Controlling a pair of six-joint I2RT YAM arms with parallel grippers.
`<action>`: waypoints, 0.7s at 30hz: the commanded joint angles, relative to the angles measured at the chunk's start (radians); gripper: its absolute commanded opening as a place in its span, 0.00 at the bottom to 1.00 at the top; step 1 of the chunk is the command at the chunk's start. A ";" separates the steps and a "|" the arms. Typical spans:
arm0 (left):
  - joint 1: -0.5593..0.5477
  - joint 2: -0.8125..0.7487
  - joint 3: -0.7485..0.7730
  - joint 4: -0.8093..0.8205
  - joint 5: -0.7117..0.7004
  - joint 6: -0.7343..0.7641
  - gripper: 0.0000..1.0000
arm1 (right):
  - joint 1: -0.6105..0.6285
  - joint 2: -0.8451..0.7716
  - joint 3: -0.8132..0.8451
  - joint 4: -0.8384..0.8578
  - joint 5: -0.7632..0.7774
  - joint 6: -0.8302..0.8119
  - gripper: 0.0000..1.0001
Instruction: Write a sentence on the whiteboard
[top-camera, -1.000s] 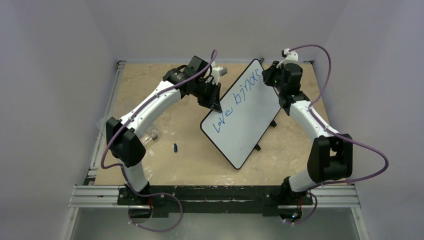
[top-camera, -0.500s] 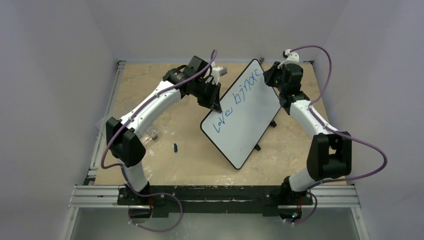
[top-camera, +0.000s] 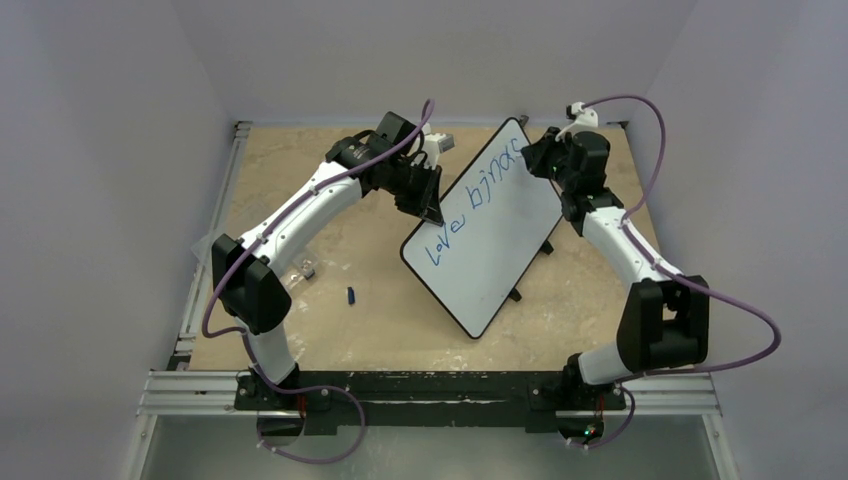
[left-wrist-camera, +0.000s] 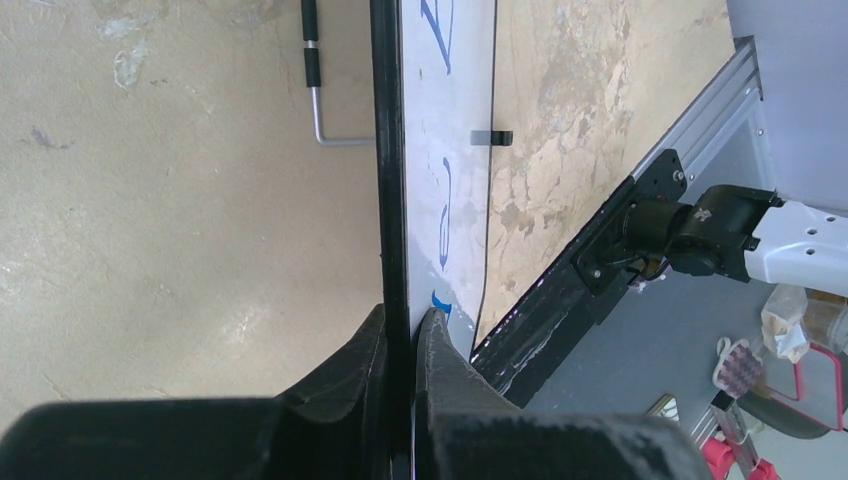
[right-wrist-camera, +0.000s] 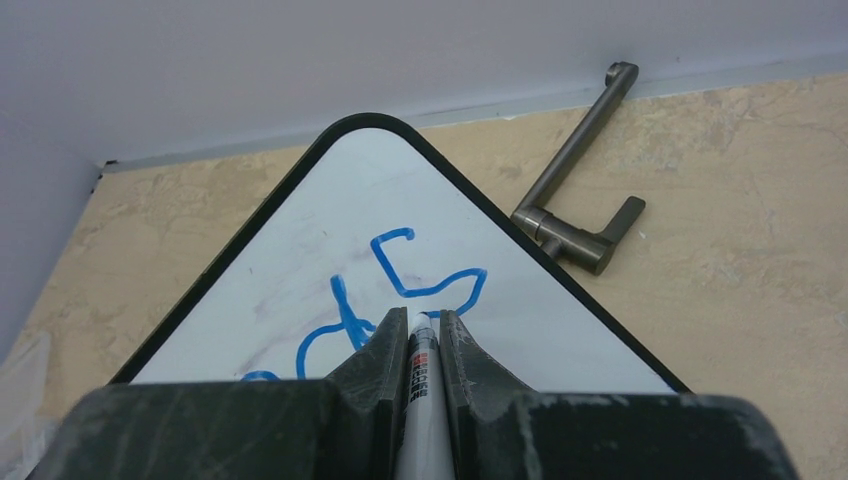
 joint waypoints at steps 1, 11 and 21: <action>-0.034 0.028 -0.024 -0.037 -0.129 0.152 0.00 | 0.005 -0.052 -0.009 -0.003 -0.045 0.020 0.00; -0.034 0.027 -0.023 -0.035 -0.129 0.152 0.00 | 0.005 -0.231 0.000 -0.140 0.058 -0.003 0.00; -0.035 0.019 -0.027 -0.038 -0.142 0.152 0.00 | 0.004 -0.394 -0.074 -0.181 -0.011 -0.024 0.00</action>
